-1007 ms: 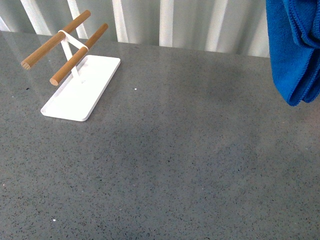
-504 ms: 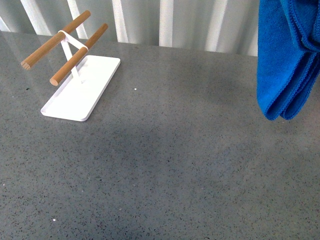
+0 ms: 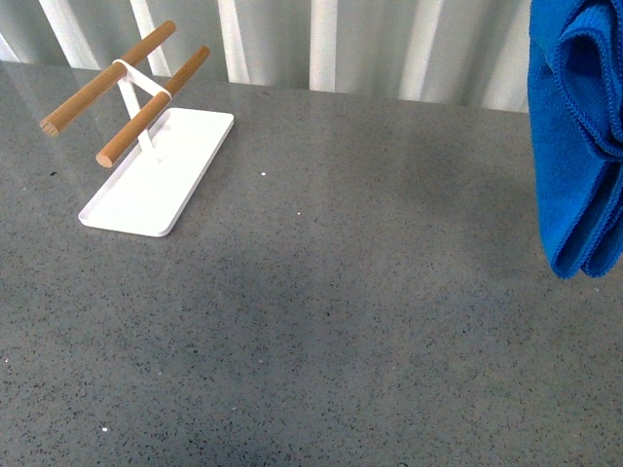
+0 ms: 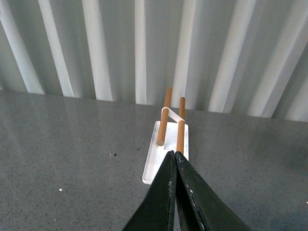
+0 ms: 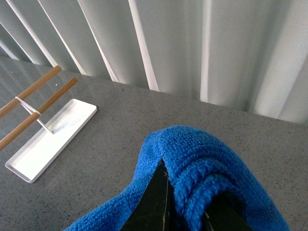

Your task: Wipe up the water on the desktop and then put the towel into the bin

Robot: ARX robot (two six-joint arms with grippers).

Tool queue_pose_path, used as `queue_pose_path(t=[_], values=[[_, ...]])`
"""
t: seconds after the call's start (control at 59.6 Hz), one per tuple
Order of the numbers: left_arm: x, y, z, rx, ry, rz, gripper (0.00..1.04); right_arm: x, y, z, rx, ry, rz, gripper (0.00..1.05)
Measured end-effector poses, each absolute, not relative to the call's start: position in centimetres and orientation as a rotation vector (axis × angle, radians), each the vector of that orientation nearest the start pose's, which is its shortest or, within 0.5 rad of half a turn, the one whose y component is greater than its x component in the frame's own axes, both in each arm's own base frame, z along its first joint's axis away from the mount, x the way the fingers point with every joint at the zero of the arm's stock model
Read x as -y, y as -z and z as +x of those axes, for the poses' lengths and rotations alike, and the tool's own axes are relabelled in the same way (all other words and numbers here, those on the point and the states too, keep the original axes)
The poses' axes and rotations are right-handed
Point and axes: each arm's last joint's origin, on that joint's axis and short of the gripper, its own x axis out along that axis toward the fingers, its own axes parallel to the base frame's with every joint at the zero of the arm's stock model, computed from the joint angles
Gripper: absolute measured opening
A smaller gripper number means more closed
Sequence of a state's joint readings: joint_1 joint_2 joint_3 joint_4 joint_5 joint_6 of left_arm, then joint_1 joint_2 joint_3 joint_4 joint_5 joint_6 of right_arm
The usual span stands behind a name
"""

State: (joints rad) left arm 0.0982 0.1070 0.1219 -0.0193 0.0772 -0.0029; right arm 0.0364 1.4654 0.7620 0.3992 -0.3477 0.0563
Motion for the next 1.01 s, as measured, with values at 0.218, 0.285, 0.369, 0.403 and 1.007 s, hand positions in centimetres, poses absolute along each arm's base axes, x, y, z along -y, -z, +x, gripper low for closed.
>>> queue_pose_path(t=[0.218, 0.285, 0.369, 0.403, 1.007], values=[[0.0, -18.3, 9.8, -0.009, 0.002, -0.003, 0.03, -2.7, -21.3, 31.8, -0.428, -0.317, 0.098, 0.04], [0.0, -18.1, 9.8, -0.007, 0.001, -0.003, 0.03, -2.8, -20.3, 32.0, -0.488, -0.297, 0.099, 0.04], [0.0, -17.9, 9.8, -0.006, 0.001, -0.004, 0.03, -2.8, -19.3, 32.3, -0.545, -0.283, 0.104, 0.04], [0.0, -17.8, 9.8, -0.007, 0.001, -0.003, 0.03, -2.9, -18.9, 32.4, -0.565, -0.279, 0.107, 0.04], [0.0, -17.1, 9.6, 0.017, 0.0, -0.004, 0.19, -2.6, -11.8, 33.1, -0.825, -0.18, 0.168, 0.04]])
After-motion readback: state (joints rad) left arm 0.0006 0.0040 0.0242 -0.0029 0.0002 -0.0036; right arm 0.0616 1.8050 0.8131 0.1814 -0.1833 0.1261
